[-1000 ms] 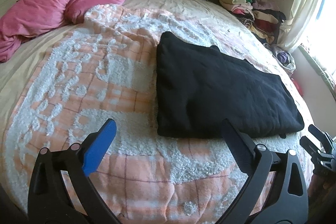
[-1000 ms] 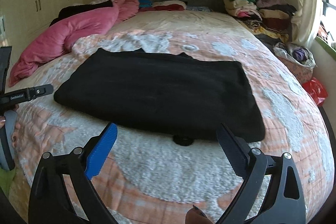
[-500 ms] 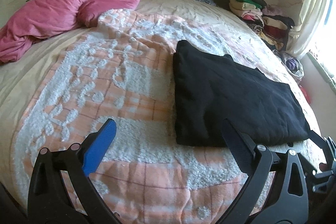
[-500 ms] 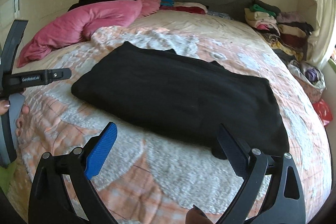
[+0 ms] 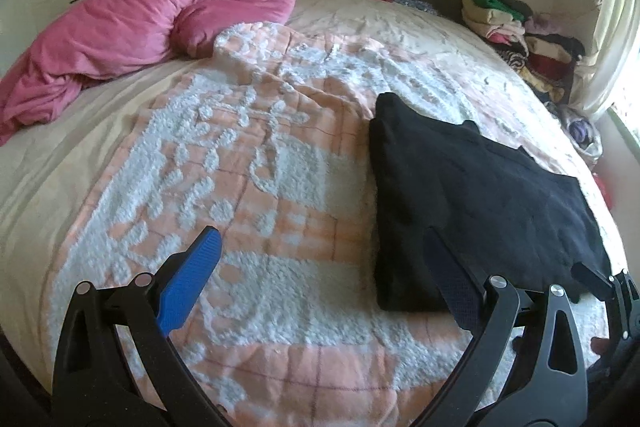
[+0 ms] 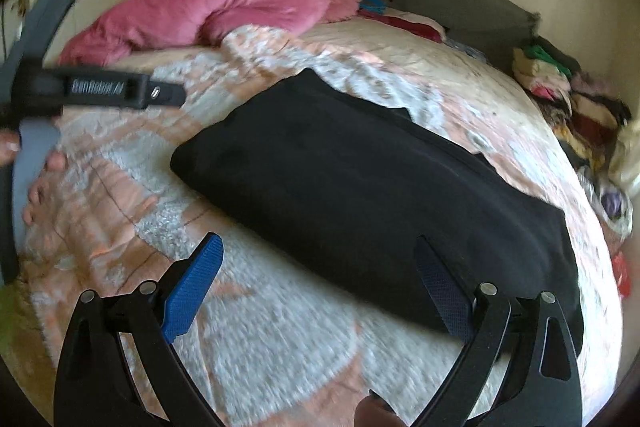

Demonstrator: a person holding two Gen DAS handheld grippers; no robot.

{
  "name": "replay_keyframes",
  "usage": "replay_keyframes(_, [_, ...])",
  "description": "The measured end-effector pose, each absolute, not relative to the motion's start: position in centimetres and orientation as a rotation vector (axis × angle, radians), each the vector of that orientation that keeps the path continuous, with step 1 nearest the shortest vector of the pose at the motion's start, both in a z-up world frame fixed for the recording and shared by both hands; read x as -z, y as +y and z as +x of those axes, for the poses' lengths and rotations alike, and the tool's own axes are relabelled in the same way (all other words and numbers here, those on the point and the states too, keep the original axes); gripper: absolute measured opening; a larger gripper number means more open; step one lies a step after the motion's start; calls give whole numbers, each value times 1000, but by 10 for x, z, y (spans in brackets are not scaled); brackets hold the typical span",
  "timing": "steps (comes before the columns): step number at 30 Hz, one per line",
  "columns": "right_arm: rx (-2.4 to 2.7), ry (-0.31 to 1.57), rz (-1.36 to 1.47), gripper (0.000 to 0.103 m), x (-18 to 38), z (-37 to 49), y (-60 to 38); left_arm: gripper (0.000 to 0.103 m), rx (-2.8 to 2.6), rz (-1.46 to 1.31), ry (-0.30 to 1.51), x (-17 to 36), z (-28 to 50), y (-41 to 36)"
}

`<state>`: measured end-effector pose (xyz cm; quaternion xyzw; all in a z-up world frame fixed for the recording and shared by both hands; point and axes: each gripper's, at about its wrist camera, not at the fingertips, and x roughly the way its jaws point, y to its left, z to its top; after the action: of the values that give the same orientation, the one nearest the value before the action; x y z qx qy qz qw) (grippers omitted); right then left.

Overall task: Fold small clothes
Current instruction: 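Close the right gripper on the edge of the folded black sweatshirt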

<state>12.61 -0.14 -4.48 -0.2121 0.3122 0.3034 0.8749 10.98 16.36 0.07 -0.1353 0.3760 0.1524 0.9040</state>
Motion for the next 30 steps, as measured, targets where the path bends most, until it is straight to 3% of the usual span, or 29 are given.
replay_keyframes(9, [-617,619,-652,97,77,137,55,94,-352,-210,823,0,134,171])
replay_keyframes(23, [-581,556,-681,96,84,167,88,93,-370,-182,856,0,174,190])
replay_keyframes(24, [-565,529,-686,86,82,166,89,93,-362,-184,857,-1,177,190])
replay_keyframes(25, [-552,498,-698,68,81,162,89,93,-344,-186,854,-2,181,188])
replay_keyframes(27, [-555,462,-701,54,77,156,86,93,-315,-196,852,-4,186,185])
replay_keyframes(30, [-580,422,-655,22,66,147,72,93,-240,-240,864,-7,197,177])
